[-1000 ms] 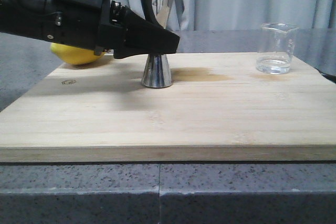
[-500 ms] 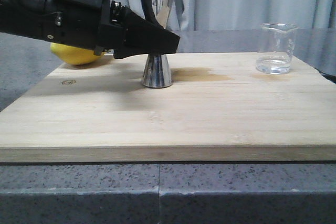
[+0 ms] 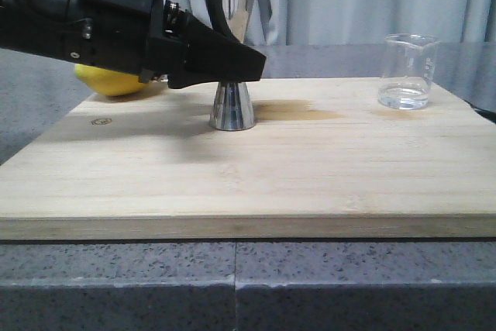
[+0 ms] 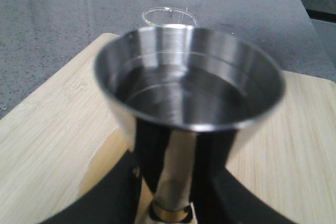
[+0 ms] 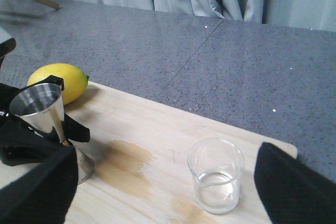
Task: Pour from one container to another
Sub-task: 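Open the left gripper and withdraw it from the jigger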
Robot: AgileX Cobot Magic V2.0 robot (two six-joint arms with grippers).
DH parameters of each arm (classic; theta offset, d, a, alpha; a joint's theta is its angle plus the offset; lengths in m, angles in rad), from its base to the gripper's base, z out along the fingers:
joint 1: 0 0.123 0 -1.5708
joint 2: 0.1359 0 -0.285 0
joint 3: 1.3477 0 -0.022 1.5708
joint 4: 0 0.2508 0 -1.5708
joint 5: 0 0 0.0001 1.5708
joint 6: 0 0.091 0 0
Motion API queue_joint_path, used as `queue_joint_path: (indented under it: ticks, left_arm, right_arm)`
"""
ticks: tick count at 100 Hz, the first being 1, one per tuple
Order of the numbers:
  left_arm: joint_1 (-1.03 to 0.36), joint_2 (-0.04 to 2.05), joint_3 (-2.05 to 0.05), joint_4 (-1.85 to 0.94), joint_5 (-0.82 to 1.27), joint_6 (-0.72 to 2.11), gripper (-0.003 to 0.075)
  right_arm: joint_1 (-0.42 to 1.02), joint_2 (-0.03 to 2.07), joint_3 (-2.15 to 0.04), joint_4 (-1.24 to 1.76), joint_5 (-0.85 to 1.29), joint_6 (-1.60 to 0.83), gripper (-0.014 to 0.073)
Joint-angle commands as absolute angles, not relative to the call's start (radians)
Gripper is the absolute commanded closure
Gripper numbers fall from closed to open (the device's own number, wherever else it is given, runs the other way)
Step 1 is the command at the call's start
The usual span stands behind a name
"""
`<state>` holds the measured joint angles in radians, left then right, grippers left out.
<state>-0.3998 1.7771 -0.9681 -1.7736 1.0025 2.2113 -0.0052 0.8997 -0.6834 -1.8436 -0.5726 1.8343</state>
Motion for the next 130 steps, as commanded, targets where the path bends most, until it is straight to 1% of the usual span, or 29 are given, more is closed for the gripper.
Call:
queue_joint_path:
  ticks: [1, 10, 24, 31, 56, 88, 110, 130]
  left_arm:
    - [-0.405, 1.740, -0.994, -1.851, 1.053, 2.210, 0.0372]
    - [-0.405, 1.740, -0.994, -1.851, 1.053, 2.210, 0.0292]
    - [-0.405, 1.738, -0.994, -1.851, 1.052, 2.210, 0.0202]
    - [-0.405, 1.734, -0.994, -1.851, 1.050, 2.201, 0.0171]
    - [-0.405, 1.675, -0.994, -1.778, 0.963, 2.109, 0.0167]
    - [-0.405, 1.594, -0.994, -1.584, 0.919, 1.870, 0.0167]
    - [-0.397, 1.502, -0.994, -1.392, 0.835, 1.660, 0.0167]
    - [-0.347, 1.359, -0.994, -1.151, 0.832, 1.404, 0.0168]
  right_arm:
    - [-0.012, 0.886, -0.710, -1.859, -0.556, 1.831, -0.0024]
    - [-0.012, 0.886, -0.710, -1.859, -0.556, 1.831, -0.0024]
    - [-0.012, 0.886, -0.710, -1.859, -0.554, 1.831, -0.0024]
    - [-0.012, 0.886, -0.710, -1.859, -0.552, 1.831, -0.0024]
    - [-0.012, 0.886, -0.710, -1.859, -0.552, 1.831, -0.0024]
    - [-0.012, 0.886, -0.710, -1.859, -0.552, 1.831, -0.0024]
    - [-0.012, 0.886, -0.710, -1.859, -0.561, 1.833, -0.0024]
    - [-0.012, 0.886, -0.710, -1.859, -0.579, 1.850, -0.0024]
